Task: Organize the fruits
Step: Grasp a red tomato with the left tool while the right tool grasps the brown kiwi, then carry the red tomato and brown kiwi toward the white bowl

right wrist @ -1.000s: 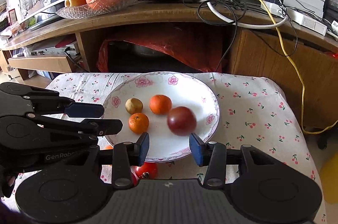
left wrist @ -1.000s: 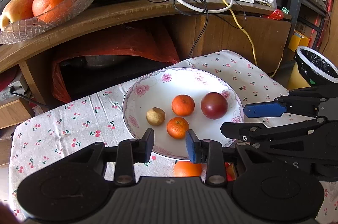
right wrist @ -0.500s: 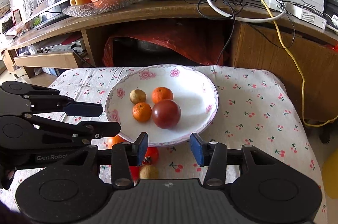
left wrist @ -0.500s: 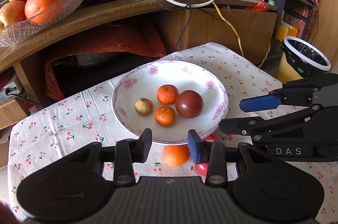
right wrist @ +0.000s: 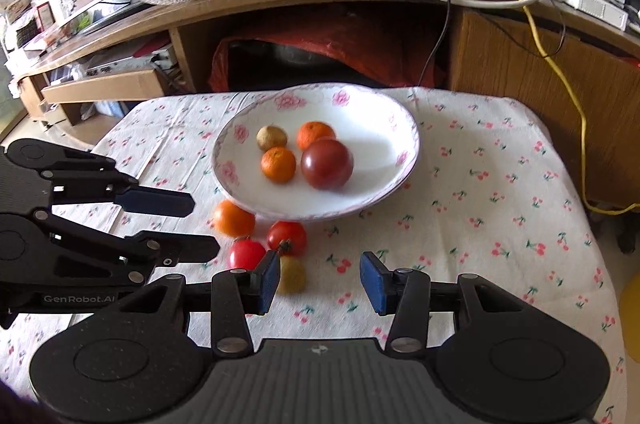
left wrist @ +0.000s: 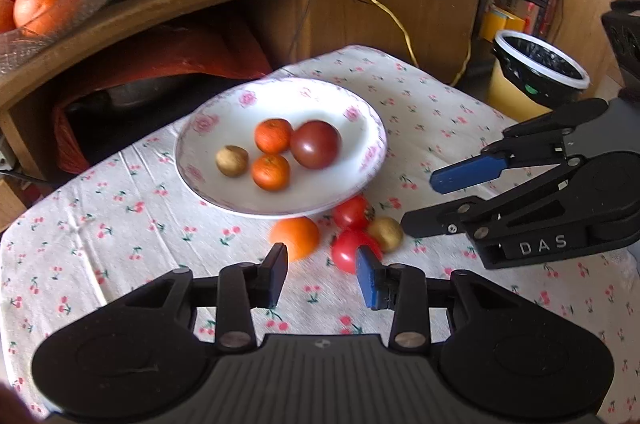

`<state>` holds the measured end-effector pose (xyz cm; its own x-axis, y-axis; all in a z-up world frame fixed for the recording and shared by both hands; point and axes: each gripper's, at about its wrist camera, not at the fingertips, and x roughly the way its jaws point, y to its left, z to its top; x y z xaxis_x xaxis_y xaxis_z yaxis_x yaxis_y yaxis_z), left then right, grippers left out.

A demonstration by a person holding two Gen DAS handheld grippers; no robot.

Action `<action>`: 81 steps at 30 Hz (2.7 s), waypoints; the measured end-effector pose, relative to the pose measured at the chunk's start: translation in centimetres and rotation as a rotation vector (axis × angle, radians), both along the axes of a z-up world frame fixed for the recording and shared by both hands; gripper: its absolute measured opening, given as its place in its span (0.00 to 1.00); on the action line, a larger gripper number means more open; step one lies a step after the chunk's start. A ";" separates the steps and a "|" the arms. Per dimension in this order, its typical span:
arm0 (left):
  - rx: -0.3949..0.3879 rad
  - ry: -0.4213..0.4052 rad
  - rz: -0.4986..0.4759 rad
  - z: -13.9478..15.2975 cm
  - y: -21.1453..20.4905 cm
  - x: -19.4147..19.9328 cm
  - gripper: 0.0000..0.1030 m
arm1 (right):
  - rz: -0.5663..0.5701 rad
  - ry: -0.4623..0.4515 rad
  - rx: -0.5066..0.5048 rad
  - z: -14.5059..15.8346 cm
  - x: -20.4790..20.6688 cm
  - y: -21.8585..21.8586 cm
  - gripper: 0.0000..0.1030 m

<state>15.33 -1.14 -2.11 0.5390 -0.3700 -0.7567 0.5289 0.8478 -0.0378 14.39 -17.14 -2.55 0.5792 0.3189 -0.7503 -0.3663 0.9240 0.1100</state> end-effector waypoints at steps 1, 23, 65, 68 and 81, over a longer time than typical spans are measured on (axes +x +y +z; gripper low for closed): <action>0.003 0.003 -0.006 -0.1 0.0 -0.1 0.44 | 0.015 0.005 -0.001 -0.1 -0.1 0.1 0.39; -0.005 0.048 -0.037 -0.5 0.6 -0.5 0.45 | 0.218 0.078 -0.035 -1.4 1.0 2.0 0.37; 0.016 0.015 0.007 -2.9 -3.6 0.9 0.35 | 0.080 0.076 -0.099 -1.7 0.4 -1.6 0.19; 0.017 0.032 0.002 -2.7 -3.3 0.6 0.35 | 0.084 0.081 -0.104 -1.7 0.3 -1.3 0.19; 0.051 0.031 -0.039 -2.6 -2.6 -1.3 0.38 | 0.123 0.073 -0.117 -2.0 -0.1 -0.2 0.21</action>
<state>14.06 -3.76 -4.76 0.5008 -0.3509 -0.7913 0.5612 0.8276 -0.0118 14.31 -17.30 -4.54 0.4842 0.2917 -0.8249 -0.4720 0.8809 0.0344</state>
